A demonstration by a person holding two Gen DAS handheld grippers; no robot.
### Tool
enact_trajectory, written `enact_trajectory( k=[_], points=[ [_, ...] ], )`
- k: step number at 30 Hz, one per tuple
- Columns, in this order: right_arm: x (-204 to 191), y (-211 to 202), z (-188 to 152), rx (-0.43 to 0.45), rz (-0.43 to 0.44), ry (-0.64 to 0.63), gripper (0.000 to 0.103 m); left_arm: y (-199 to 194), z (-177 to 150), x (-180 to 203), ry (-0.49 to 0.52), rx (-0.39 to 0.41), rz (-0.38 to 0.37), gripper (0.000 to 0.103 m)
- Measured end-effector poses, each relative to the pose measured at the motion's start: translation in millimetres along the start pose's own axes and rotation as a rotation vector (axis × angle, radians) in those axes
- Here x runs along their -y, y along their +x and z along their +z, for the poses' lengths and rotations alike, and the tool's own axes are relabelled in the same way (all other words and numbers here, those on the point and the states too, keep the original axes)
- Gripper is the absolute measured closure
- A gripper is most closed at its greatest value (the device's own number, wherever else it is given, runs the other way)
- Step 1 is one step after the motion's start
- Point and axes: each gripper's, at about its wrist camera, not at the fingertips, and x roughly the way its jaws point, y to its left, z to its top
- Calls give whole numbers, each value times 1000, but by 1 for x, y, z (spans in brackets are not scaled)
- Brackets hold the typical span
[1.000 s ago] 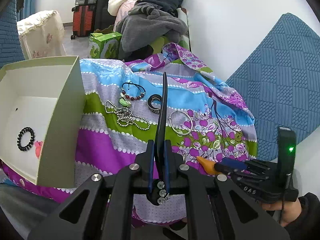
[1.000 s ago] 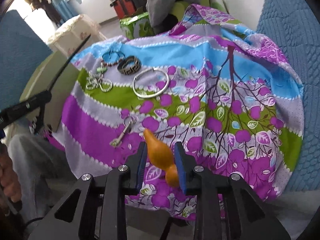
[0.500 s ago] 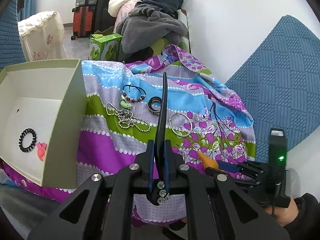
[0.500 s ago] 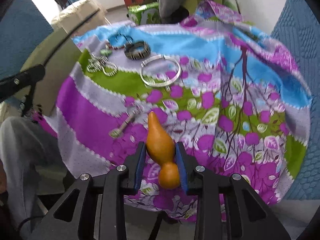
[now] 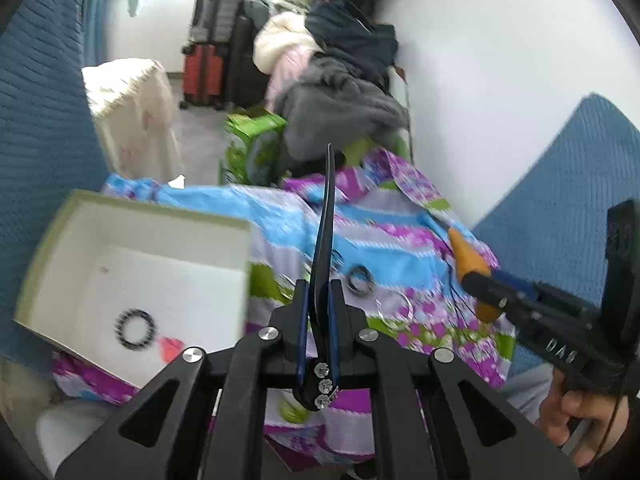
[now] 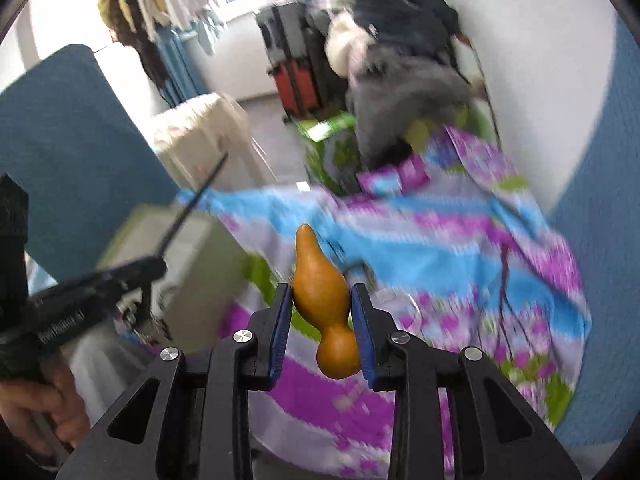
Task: Organize jewelry
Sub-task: 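Lift both held items into the white box and open both tools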
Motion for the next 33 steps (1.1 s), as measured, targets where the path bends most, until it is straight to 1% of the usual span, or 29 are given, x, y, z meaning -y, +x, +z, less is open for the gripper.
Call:
enact_trajectory(
  k=[4, 8, 11, 16, 20, 25, 28, 31, 32, 33],
  points=[
    [-28, 3, 29, 36, 48, -9, 75, -14, 15, -23, -21, 26, 44, 94],
    [-63, 14, 46, 40, 90, -56, 75, -22, 22, -49, -47, 37, 92, 94],
    [-89, 32, 50, 18, 126, -98, 75, -22, 20, -69, -71, 28, 120, 94],
    [-130, 66, 42, -36, 154, -182, 75, -11, 8, -98, -116, -6, 154, 94],
    [-143, 96, 27, -96, 161, -207, 75, 1, -2, -118, -135, -42, 171, 94],
    [-151, 125, 14, -175, 163, -223, 75, 19, -15, -136, -166, -93, 171, 94],
    [-154, 134, 9, -200, 168, -224, 74, 25, -17, -140, -187, -102, 167, 94],
    [-153, 133, 9, -211, 183, -226, 74, 23, -17, -139, -202, -103, 167, 94],
    [-153, 133, 10, -214, 183, -226, 74, 23, -17, -138, -198, -103, 172, 94],
    [-152, 129, 12, -208, 191, -226, 70, 22, -16, -136, -192, -104, 172, 94]
  ],
)
